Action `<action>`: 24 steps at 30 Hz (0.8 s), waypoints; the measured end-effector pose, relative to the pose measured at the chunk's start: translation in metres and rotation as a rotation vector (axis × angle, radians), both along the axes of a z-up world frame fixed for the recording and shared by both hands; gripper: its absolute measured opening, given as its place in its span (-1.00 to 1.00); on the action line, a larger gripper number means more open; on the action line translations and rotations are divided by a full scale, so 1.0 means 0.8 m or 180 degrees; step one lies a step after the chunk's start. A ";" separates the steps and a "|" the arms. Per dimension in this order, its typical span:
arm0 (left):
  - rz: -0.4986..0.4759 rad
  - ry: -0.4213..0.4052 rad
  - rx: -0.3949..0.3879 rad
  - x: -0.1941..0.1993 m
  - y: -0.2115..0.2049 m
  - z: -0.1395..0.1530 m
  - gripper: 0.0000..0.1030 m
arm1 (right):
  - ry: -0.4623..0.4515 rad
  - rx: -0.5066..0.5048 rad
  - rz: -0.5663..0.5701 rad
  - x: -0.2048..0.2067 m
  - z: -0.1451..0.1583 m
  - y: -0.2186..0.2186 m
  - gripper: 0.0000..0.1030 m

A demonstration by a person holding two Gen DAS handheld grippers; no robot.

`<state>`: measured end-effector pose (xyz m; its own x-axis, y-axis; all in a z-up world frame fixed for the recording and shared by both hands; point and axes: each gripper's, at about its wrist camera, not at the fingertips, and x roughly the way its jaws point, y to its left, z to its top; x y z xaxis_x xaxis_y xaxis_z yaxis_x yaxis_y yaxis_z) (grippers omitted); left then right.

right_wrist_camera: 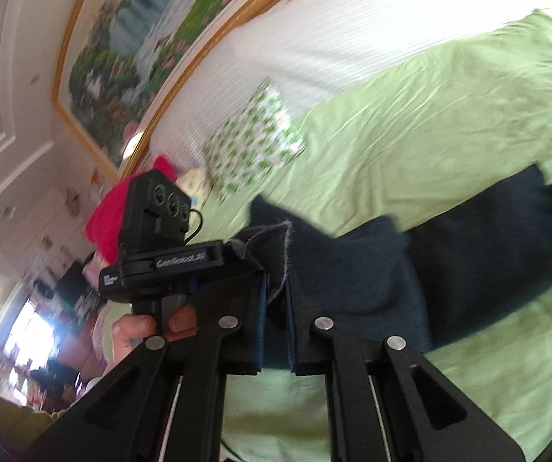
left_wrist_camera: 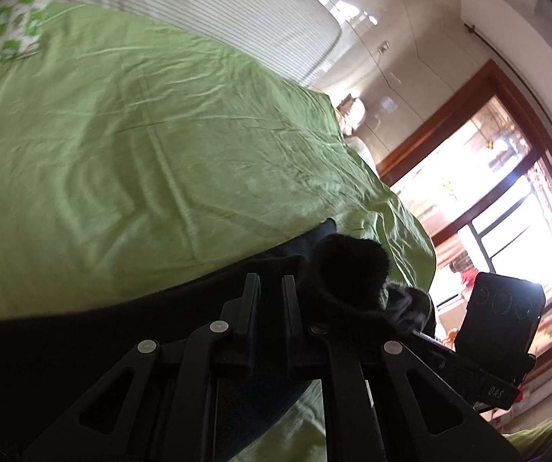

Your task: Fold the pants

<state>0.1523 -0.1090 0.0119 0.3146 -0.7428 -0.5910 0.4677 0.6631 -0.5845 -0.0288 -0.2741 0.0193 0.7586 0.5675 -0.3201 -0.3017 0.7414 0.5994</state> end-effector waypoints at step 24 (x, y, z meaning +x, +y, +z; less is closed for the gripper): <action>-0.1048 0.0194 0.1055 0.083 -0.234 -0.043 -0.09 | 0.0769 0.0519 -0.1487 -0.027 -0.066 -0.171 0.14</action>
